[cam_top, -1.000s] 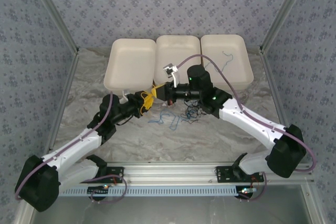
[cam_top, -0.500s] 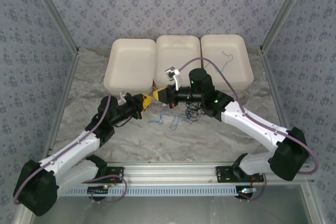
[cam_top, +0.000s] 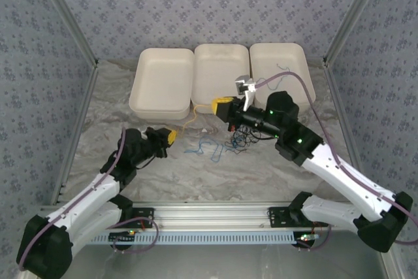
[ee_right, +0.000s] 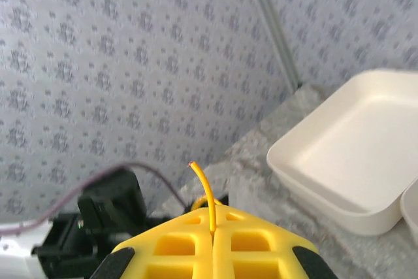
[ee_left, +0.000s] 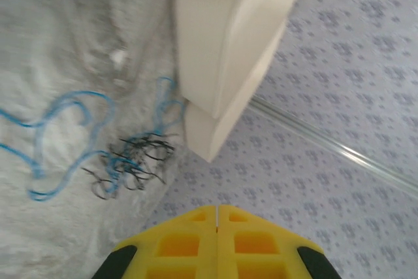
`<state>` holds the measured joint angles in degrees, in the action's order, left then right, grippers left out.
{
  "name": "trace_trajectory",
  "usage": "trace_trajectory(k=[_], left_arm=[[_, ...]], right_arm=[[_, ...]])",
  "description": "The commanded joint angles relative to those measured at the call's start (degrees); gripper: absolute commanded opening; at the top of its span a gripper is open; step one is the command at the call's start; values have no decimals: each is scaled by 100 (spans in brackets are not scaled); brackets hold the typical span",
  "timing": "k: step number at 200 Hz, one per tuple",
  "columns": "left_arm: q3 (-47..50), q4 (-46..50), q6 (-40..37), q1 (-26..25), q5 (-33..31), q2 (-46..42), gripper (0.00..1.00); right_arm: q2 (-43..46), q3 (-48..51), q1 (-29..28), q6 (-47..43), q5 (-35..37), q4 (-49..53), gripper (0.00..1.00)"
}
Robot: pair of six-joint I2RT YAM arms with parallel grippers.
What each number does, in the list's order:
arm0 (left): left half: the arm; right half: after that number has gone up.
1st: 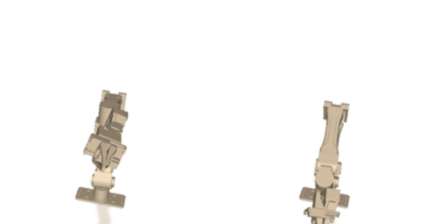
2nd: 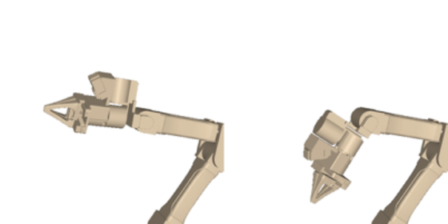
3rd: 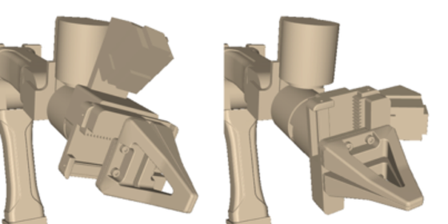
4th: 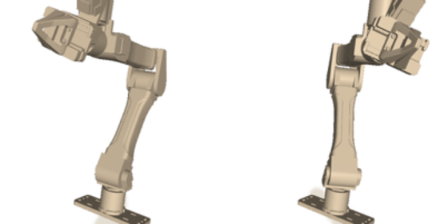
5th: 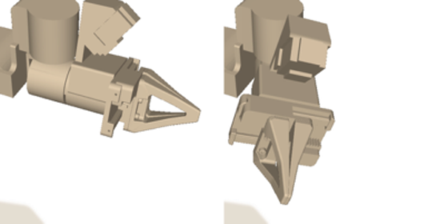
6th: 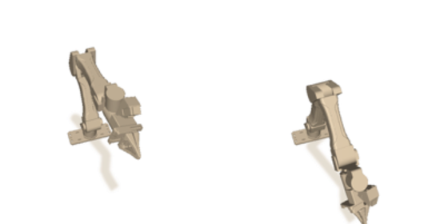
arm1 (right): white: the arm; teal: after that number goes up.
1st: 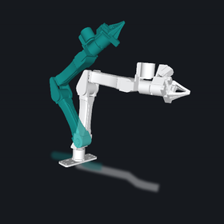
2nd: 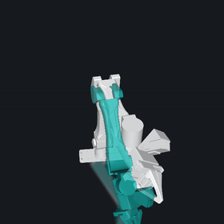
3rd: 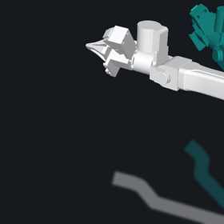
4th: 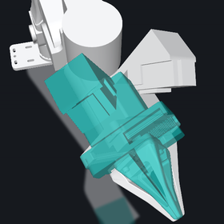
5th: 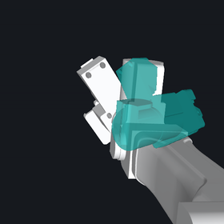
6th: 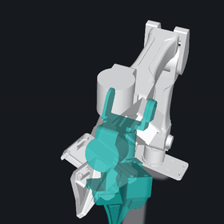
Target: Untangle the cables
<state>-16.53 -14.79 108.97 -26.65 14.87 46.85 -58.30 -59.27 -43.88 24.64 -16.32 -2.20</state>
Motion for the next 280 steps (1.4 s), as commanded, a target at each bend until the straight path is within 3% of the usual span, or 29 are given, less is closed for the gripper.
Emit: trace_trajectory(k=[1, 22, 103, 144, 169, 202, 225, 249, 280], left_arm=[[513, -334, 724, 5, -278, -126, 0], [811, -339, 1123, 14, -479, -535, 0], [1302, 2186, 1738, 9, -1469, -3712, 0], [1166, 2690, 1727, -2, -1574, -4040, 0], [1110, 2687, 1630, -19, -1510, -3779, 0], [583, 2389, 971, -50, -1583, -3031, 0], [-528, 1973, -116, -89, -1427, -1696, 0], [-1993, 2270, -1159, -420, -1274, -59, 0], [-2875, 1727, -1554, -701, -1391, 1624, 0]], right_arm=[[41, -20, -106, -273, 595, -245, 0], [62, -2, -292, -474, 1016, -464, 0], [175, 87, -235, -68, 2450, -1027, 0], [-182, -100, -243, 181, 2797, -1073, 0], [-398, -349, -165, 298, 3071, -1002, 0], [-1053, -1161, 163, 418, 2748, -588, 0], [-1634, -1770, 418, 488, 2449, -219, 0], [-2300, -2614, 817, 567, 2100, 173, 0], [-3183, -3667, 1432, 632, 1748, 642, 0]])
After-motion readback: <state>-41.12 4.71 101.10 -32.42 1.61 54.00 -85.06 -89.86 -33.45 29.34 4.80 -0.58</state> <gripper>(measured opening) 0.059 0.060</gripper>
